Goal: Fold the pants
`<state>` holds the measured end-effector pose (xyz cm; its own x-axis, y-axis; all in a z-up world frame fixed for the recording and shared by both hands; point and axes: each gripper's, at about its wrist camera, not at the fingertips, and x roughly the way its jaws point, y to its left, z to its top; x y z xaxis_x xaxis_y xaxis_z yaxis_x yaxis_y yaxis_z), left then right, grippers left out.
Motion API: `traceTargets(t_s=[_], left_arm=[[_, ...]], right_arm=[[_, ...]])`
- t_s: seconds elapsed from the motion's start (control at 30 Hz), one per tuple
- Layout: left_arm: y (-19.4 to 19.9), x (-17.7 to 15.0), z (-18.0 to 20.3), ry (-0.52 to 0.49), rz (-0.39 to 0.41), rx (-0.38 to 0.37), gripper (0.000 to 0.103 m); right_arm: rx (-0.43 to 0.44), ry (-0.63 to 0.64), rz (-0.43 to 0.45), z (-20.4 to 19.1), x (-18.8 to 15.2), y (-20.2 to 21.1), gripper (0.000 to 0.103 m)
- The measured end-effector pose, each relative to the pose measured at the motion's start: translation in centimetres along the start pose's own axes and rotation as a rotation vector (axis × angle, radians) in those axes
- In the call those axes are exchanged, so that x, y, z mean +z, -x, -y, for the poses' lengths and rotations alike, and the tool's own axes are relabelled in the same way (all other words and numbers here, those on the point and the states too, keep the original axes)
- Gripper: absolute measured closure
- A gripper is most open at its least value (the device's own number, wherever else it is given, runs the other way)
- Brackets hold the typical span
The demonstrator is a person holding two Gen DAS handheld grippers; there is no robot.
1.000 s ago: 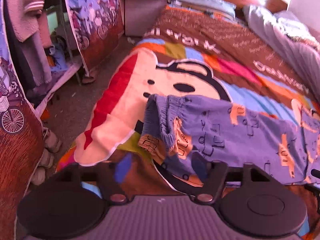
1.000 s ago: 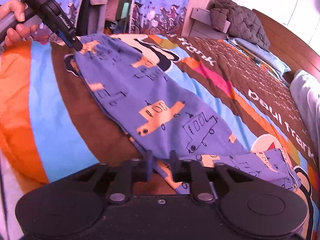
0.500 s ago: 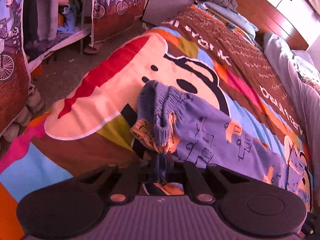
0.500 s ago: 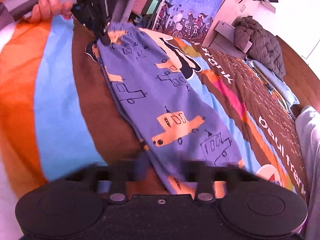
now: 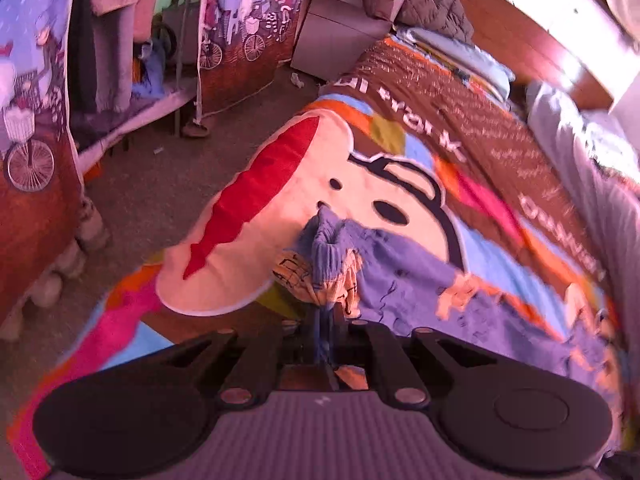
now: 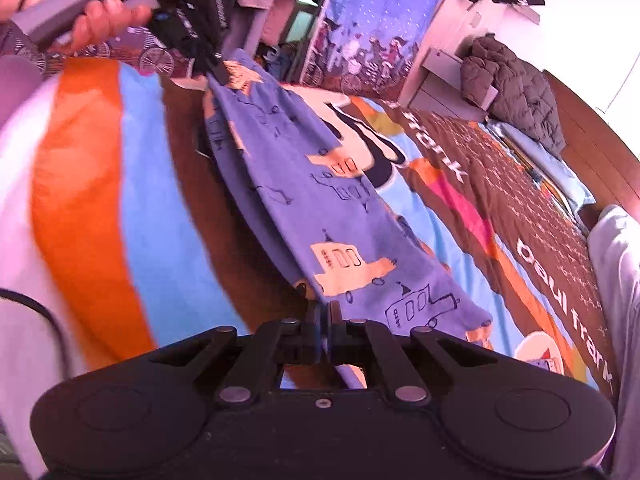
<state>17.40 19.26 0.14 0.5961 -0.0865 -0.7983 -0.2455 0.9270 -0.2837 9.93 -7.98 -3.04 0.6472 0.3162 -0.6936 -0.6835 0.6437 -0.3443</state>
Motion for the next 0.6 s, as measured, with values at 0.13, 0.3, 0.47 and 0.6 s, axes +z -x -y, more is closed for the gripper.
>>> traceTargets(t_s=[0.13, 0.3, 0.47, 0.6], left_arm=[[-1.8, -1.4, 1.4, -0.096, -0.063, 0.073, 0.099], [-1.3, -2.7, 3.1, -0.161, -0.044, 0.095, 0.080], [0.7, -5.4, 6.1, -0.248, 0.063, 0.086, 0.056], [2.3, -8.5, 11.1, -0.441, 0.176, -0.070, 0.021]], right_arm=[[0.016, 0.010, -0.046, -1.7, -0.1, -1.3, 0.096], [0.013, -0.126, -0.013, 0.5, -1.9, 1.4, 0.063], [-0.124, -0.277, -0.056, 4.9, -6.2, 6.1, 0.041], [-0.238, -0.434, -0.102, 8.5, -10.5, 9.2, 0.022]])
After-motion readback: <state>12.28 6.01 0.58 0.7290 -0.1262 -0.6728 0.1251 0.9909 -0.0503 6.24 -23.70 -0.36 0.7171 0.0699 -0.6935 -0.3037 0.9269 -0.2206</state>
